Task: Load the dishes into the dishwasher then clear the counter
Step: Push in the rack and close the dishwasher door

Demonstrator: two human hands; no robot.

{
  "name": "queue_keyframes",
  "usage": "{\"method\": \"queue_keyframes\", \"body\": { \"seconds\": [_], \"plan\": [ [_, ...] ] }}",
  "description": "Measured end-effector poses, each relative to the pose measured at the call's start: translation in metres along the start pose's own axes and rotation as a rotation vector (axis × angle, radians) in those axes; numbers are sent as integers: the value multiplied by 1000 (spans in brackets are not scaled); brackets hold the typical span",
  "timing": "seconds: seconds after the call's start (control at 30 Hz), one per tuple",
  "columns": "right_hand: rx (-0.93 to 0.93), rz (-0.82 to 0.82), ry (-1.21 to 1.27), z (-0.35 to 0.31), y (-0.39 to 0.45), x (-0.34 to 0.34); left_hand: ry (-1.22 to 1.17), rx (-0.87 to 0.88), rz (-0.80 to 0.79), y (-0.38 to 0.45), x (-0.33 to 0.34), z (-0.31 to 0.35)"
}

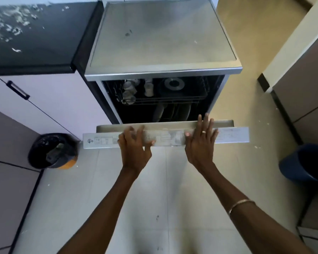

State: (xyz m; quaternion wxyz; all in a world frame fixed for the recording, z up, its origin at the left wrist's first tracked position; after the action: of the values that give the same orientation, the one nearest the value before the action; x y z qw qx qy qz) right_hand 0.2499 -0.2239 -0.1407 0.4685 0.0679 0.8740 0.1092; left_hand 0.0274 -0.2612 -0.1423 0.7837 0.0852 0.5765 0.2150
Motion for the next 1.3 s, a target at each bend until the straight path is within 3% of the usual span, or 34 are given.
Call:
{"method": "queue_keyframes", "body": {
  "seconds": [0.17,0.7,0.87,1.0,1.1,1.3],
  "plan": [
    [-266,34,-116,5,43,3,180,172,95,63,14,3],
    [-369,290,-176,-16,208,24,386,259,250,225,43,12],
    [-469,359,-178,-8,234,34,395,241,326,242,58,9],
    [-551,393,-168,0,239,39,355,339,388,245,58,-1],
    [-555,402,-156,1,240,39,317,402,363,243,57,-6],
    [-585,338,-95,3,237,32,238,355,319,241,56,-8]
  ]
}}
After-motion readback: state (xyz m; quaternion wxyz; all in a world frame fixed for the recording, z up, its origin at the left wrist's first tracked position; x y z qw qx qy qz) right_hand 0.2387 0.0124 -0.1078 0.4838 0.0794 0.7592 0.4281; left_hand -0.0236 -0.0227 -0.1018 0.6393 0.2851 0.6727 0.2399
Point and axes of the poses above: each hand's wrist, its own y-axis towards the middle knuckle, its own x-axis out of the palm, z = x × y, the point moved 1 cm from there along y, towards the middle knuckle, and after that the axes turned 7 degrees about y, right-handed, at the moved point
